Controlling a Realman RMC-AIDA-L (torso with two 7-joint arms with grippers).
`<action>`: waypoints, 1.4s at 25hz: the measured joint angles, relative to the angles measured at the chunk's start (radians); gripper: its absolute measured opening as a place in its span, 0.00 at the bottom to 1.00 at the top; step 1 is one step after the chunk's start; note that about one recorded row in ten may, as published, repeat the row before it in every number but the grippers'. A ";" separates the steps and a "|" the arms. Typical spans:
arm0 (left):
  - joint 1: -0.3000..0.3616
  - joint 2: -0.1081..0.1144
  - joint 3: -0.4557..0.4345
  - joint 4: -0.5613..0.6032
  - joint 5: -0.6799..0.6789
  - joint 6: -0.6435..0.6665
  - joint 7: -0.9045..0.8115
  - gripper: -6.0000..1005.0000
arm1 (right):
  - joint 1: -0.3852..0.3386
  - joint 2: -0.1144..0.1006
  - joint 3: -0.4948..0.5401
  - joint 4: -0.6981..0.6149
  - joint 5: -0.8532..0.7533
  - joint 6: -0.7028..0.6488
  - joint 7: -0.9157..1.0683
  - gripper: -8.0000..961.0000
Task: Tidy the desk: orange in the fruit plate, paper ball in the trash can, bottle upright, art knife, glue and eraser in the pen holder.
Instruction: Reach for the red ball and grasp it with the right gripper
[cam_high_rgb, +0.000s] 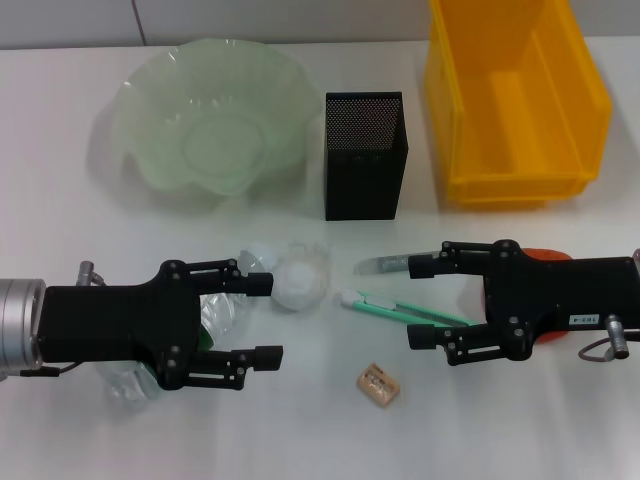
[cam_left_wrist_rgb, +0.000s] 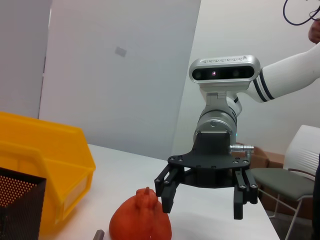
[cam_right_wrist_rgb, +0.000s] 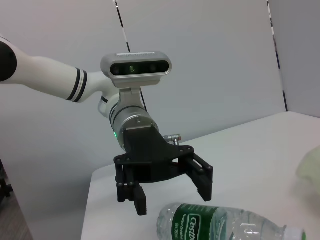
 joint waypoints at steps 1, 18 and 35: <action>0.000 0.000 0.000 0.000 0.000 0.000 0.000 0.78 | 0.000 0.000 0.000 0.000 0.000 0.000 0.000 0.85; 0.009 -0.004 -0.016 0.000 0.000 0.010 0.005 0.77 | -0.008 -0.022 0.011 -0.070 0.004 -0.089 0.063 0.85; 0.011 -0.006 -0.028 0.000 -0.006 0.023 0.010 0.75 | -0.002 -0.075 0.014 -0.474 -0.129 -0.167 0.432 0.85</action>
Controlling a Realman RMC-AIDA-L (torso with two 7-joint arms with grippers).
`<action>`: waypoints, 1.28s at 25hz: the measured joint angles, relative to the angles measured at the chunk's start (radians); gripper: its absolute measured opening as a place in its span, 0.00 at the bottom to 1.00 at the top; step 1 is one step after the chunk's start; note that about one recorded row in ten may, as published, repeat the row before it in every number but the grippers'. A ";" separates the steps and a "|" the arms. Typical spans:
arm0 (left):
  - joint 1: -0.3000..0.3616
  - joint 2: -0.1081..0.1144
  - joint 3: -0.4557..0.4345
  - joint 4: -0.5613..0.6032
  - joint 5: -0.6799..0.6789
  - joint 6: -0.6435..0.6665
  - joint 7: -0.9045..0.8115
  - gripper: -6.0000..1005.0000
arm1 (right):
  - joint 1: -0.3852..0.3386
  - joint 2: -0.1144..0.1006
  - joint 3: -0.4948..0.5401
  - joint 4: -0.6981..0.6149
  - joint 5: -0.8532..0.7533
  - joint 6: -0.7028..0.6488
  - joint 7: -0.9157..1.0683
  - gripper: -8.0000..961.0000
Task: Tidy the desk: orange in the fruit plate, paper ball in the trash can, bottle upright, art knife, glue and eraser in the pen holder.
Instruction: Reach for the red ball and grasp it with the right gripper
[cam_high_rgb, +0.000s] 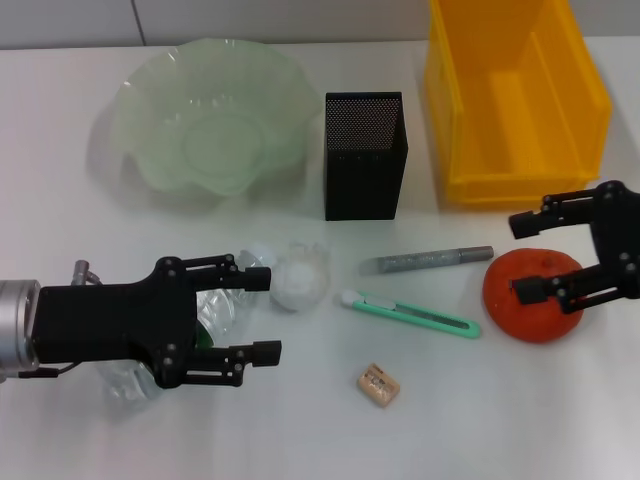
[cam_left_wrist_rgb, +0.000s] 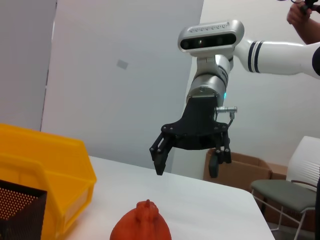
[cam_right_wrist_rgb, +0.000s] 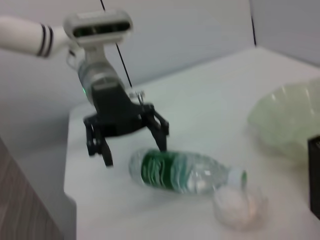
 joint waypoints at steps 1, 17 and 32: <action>0.000 0.000 0.000 0.000 0.000 0.000 0.000 0.75 | 0.004 -0.001 0.000 -0.028 -0.021 -0.008 0.022 0.85; 0.001 -0.002 -0.031 -0.006 0.002 -0.009 -0.007 0.74 | 0.077 0.005 -0.011 -0.177 -0.356 0.025 0.122 0.85; 0.001 -0.011 -0.052 -0.007 0.004 -0.018 -0.009 0.73 | 0.071 0.033 -0.015 -0.067 -0.456 0.192 0.056 0.81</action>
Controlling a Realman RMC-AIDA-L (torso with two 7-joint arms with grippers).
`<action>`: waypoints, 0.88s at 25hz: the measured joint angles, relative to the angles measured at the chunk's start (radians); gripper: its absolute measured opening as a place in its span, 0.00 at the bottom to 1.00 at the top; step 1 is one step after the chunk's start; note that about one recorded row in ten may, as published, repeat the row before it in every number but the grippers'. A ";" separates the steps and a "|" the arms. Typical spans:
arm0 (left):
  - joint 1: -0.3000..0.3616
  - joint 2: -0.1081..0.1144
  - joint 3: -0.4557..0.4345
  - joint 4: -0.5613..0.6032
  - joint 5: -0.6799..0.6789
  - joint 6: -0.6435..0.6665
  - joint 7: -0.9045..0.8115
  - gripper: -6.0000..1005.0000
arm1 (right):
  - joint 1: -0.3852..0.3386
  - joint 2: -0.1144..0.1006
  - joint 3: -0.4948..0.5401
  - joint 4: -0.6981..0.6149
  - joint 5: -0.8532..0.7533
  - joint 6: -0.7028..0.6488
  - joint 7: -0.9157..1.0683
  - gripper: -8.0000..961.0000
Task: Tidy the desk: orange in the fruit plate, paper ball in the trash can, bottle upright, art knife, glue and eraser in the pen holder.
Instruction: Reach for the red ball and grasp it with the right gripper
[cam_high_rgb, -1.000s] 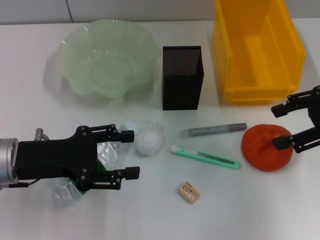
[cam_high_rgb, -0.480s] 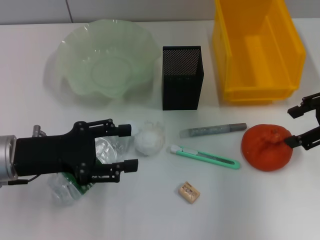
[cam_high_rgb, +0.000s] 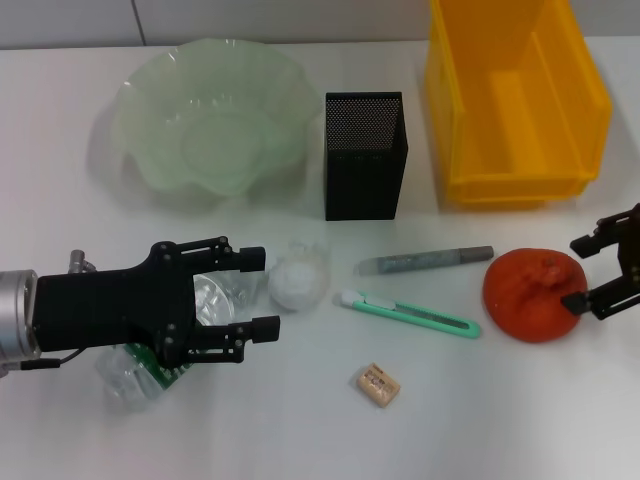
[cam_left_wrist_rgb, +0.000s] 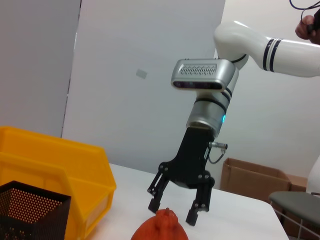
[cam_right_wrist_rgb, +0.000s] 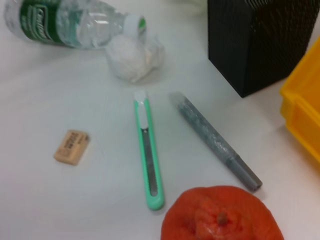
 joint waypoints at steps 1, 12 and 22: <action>0.000 0.000 0.000 0.000 0.000 -0.001 0.000 0.73 | 0.000 0.005 0.000 0.015 -0.006 0.020 -0.009 0.80; -0.001 0.000 0.000 0.002 0.000 -0.005 0.000 0.72 | 0.006 0.011 -0.022 0.102 -0.012 0.103 -0.032 0.71; 0.000 0.000 0.000 0.006 -0.003 -0.006 -0.002 0.71 | 0.002 0.016 -0.014 0.081 -0.006 0.087 -0.037 0.39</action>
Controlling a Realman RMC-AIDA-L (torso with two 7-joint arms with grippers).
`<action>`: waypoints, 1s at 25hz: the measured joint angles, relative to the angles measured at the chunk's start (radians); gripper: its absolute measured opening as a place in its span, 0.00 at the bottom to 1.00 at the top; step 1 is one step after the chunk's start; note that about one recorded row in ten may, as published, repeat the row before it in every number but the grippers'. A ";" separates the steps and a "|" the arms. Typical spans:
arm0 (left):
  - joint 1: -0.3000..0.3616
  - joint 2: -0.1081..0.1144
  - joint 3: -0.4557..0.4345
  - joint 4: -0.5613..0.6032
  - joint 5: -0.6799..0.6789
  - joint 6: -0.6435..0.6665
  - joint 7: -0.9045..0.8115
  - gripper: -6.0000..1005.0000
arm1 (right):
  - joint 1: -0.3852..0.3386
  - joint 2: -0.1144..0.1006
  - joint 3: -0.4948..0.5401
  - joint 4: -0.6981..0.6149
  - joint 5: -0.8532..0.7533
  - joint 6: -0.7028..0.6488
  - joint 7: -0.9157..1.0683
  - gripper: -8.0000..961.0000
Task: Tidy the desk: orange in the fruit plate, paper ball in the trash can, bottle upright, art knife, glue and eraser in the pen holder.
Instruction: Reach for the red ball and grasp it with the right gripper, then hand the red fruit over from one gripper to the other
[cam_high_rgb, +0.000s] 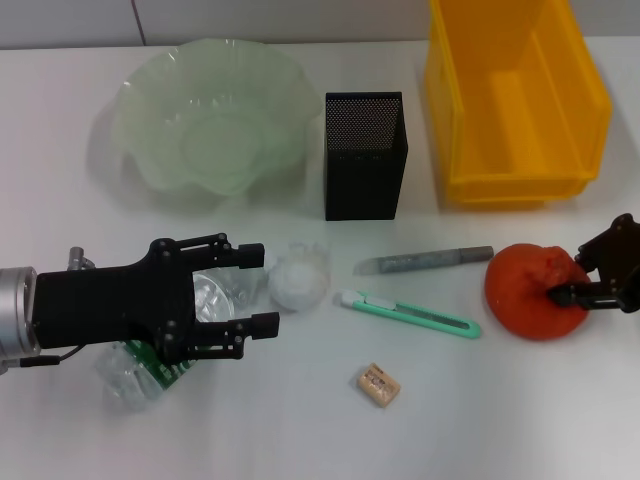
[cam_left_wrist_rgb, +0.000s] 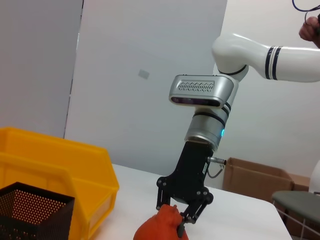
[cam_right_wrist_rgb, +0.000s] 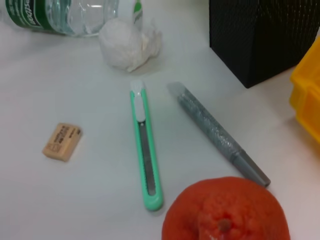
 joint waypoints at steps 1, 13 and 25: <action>0.000 0.000 0.000 0.000 -0.001 0.000 0.000 0.71 | -0.002 0.002 0.001 -0.011 0.003 -0.007 0.000 0.36; 0.001 -0.013 -0.043 0.000 -0.002 0.001 0.003 0.70 | -0.097 0.000 0.005 -0.165 0.265 -0.148 -0.054 0.20; 0.001 -0.039 -0.111 0.001 0.003 -0.009 0.008 0.69 | -0.152 0.036 0.039 -0.051 0.535 -0.148 -0.273 0.12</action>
